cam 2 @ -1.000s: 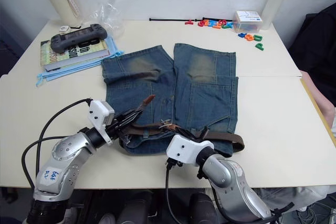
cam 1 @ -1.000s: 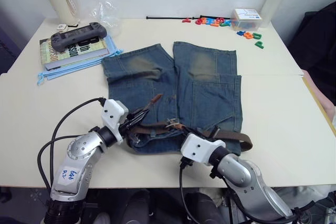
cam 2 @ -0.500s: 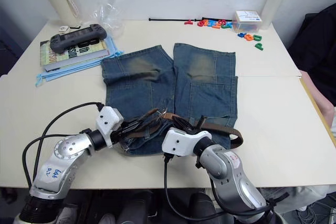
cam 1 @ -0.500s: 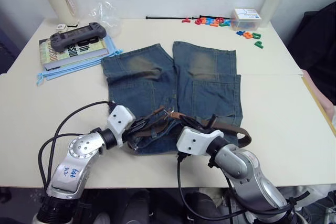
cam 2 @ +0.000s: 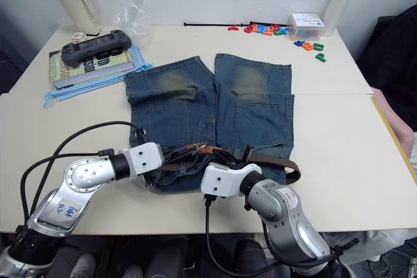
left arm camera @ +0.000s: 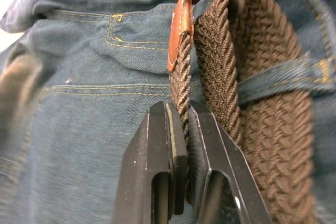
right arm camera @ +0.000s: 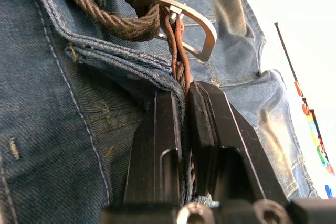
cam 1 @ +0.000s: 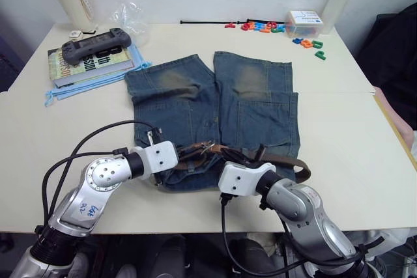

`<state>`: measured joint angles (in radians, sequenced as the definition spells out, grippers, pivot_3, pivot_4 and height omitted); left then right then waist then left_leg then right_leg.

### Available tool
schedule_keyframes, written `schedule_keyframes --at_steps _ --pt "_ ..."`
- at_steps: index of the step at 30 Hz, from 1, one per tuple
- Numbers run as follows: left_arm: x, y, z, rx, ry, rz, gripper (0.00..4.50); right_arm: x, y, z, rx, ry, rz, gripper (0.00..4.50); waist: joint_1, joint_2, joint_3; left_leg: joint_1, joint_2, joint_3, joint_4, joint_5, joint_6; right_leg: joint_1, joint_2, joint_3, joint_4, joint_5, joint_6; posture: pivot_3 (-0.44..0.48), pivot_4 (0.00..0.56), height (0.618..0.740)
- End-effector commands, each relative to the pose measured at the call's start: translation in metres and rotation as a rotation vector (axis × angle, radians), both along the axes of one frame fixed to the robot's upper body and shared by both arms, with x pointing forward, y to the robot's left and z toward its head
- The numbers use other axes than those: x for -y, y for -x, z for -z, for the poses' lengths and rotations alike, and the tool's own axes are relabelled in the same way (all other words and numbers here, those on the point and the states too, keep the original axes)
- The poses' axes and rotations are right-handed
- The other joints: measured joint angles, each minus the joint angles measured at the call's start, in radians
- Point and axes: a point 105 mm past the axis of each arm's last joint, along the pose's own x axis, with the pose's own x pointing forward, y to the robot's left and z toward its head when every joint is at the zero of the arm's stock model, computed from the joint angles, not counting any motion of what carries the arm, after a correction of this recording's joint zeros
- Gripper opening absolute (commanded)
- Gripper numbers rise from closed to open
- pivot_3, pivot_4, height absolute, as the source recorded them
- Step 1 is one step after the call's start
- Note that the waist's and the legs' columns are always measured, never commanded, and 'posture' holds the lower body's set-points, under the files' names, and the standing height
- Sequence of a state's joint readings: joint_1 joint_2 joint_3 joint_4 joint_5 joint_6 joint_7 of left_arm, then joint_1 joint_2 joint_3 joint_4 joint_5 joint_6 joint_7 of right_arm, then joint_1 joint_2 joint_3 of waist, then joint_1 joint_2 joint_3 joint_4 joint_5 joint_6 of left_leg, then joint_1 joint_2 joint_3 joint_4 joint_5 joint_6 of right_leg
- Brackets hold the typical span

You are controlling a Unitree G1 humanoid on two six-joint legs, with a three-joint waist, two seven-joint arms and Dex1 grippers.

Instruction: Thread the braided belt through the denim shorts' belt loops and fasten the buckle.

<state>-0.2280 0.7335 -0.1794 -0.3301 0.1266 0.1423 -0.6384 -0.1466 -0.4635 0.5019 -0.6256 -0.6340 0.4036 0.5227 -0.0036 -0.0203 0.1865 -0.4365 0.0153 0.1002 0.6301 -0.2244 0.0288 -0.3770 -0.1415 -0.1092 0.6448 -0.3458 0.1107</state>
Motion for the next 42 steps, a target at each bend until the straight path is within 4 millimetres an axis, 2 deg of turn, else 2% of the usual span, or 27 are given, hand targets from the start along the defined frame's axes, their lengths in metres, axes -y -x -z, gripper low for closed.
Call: schedule_keyframes --at_steps 1,6,13,19,27,34,42 --pt "0.002 0.0 -0.006 0.059 -0.075 0.056 0.0 -0.001 0.0 -0.014 0.076 0.004 -0.019 0.08 0.0 0.0 0.0 0.0 0.0 0.0 0.0 0.0 0.001 0.0 0.0 0.0 0.0 0.0 0.0 0.0 0.15 0.706" --pt "0.0 0.0 -0.018 0.078 -0.108 0.102 0.0 0.002 -0.002 -0.016 0.1 0.029 -0.014 0.08 0.0 0.0 0.0 0.0 0.0 0.0 0.0 0.0 0.001 0.0 0.0 0.0 0.001 0.0 0.0 0.0 0.15 0.706" --pt "-0.005 -0.01 -0.036 0.097 -0.091 0.073 0.0 0.005 -0.008 -0.021 0.18 0.095 -0.007 0.08 0.0 0.0 0.0 0.0 0.0 0.0 0.001 0.001 0.001 0.0 0.002 0.0 0.001 0.0 0.0 0.0 0.15 0.706" --pt "-0.001 -0.012 -0.05 0.127 -0.004 0.058 0.0 0.01 -0.013 -0.02 0.22 0.181 -0.027 0.08 0.0 0.0 0.0 0.0 0.001 0.001 0.001 0.001 0.002 0.0 0.007 0.001 0.001 0.0 0.0 0.0 0.15 0.706" --pt "-0.005 -0.004 -0.045 0.112 -0.054 0.082 0.0 0.014 -0.018 -0.025 0.271 0.235 -0.046 0.08 -0.001 0.0 0.0 0.0 0.001 0.001 0.002 0.001 0.002 0.0 0.007 0.002 0.002 0.0 0.0 0.0 0.15 0.706" --pt "-0.001 -0.003 -0.043 0.098 -0.049 0.093 0.0 0.004 -0.022 -0.033 0.322 0.23 -0.083 0.08 -0.001 0.0 0.0 0.0 0.001 0.001 0.003 0.001 0.001 0.0 0.008 0.002 0.003 0.0 0.0 0.0 0.15 0.706" --pt "0.0 -0.004 -0.042 0.089 -0.042 0.089 0.0 -0.007 -0.019 -0.033 0.329 0.205 -0.121 0.08 -0.002 0.0 0.0 0.0 0.001 0.001 0.003 0.001 0.002 0.0 0.008 0.002 0.003 0.0 0.0 0.0 0.15 0.706"
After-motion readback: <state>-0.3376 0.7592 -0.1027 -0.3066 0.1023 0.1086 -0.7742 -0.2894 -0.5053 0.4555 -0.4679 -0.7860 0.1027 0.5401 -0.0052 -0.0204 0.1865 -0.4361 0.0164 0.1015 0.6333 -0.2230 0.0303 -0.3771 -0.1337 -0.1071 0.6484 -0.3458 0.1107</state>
